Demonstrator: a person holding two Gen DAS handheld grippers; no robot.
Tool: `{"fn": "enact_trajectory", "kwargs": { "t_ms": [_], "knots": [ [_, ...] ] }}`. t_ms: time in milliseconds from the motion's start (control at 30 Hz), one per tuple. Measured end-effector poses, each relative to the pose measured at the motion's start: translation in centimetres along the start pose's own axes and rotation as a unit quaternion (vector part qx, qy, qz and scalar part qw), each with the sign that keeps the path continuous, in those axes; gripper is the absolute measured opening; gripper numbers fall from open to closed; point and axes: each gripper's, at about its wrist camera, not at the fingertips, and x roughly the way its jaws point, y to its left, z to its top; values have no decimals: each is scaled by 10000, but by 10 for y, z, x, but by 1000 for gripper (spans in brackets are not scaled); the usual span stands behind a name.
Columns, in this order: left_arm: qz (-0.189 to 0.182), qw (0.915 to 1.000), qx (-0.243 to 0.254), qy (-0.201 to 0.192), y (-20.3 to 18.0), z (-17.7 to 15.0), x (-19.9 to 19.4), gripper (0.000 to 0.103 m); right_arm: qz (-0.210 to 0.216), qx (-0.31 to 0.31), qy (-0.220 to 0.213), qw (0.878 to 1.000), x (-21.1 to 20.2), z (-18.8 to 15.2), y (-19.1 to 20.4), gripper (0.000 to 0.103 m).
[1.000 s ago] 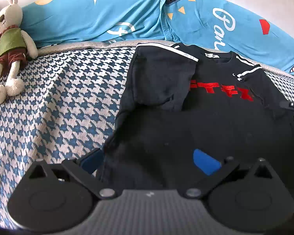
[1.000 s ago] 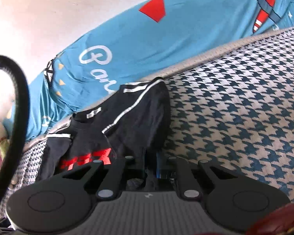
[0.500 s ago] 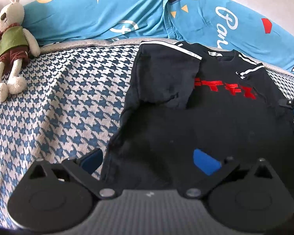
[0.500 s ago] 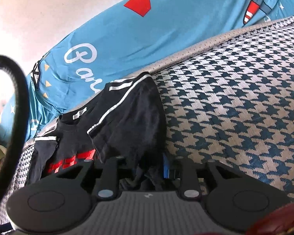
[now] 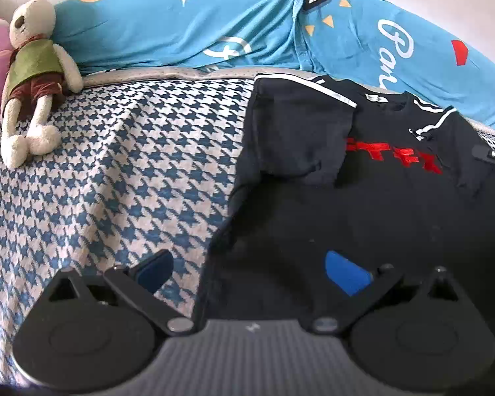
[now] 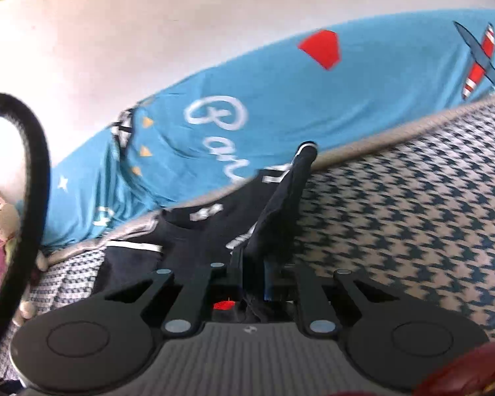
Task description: Fold clothes
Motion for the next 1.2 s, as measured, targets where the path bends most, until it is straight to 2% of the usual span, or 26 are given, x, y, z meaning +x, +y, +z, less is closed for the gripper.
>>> {"fn": "enact_trajectory", "kwargs": {
  "t_ms": [200,433,533,667,833,967,1200],
  "knots": [
    [42,10000,-89,-11,10,0,-5,103,354,-267,-68,9990,4,-4,46,13],
    [95,9994,-335,37,27,0,-8,103,1063,-531,5,9929,24,-20,113,13],
    [106,9990,-434,75,34,0,-10,103,1394,-667,163,9878,40,-38,142,13],
    [148,9984,-533,96,46,0,-13,103,1411,-941,541,9840,70,-69,174,13],
    [225,9972,-693,175,63,-3,-14,103,1246,-1064,756,9836,96,-88,186,13],
    [209,9955,-892,241,75,-5,-15,103,1322,-915,759,9841,97,-86,180,13],
    [196,9951,-939,257,76,-6,-17,103,1382,-979,873,9817,97,-86,183,24]
  ]
}}
